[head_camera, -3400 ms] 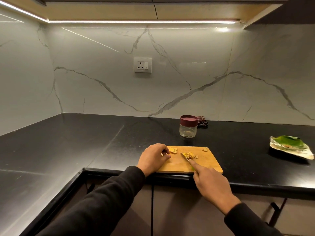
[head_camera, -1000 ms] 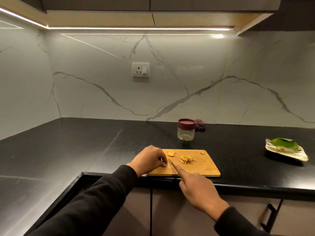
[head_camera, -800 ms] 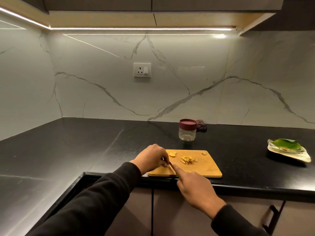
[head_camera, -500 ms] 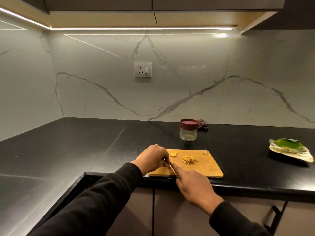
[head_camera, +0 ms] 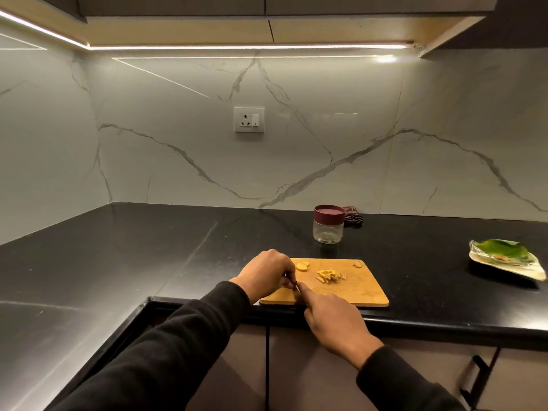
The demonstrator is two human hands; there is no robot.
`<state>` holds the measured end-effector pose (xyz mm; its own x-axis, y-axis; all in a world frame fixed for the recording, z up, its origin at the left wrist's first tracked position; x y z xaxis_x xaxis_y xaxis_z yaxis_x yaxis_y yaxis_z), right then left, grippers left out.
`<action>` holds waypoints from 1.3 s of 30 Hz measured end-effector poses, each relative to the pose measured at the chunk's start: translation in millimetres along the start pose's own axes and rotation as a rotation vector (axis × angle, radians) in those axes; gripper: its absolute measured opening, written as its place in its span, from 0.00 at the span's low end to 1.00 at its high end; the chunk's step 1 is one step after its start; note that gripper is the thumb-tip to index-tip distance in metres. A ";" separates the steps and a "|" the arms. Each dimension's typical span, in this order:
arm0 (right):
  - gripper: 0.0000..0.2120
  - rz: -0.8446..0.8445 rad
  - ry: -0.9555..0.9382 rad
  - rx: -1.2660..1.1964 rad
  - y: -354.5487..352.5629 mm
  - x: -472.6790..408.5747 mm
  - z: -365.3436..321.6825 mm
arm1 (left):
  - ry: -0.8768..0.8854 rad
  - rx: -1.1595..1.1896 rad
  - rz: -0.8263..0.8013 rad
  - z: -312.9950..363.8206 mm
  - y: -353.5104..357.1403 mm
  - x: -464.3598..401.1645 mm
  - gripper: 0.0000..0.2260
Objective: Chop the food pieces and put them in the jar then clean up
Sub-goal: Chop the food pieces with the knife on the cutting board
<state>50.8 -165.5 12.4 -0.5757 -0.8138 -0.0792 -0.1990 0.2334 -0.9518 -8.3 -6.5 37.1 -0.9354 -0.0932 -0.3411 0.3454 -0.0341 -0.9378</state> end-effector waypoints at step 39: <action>0.32 0.060 -0.001 0.238 -4.1 33.3 10.9 | 0.070 0.046 -0.094 -3.9 14.8 0.8 0.16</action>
<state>41.1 -199.3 10.4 -0.5802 -0.8027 -0.1381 0.0284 0.1496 -0.9883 -4.2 -3.1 22.7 -0.9663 -0.0179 -0.2569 0.2575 -0.0848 -0.9626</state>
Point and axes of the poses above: each hand's wrist, its own x-axis away from the middle knuckle, its own y-axis out of the palm, z = x × y, the point moved 3 cm from there along -x, towards the middle knuckle, and after that the axes turned 11 degrees about y, right-handed, at the moved point
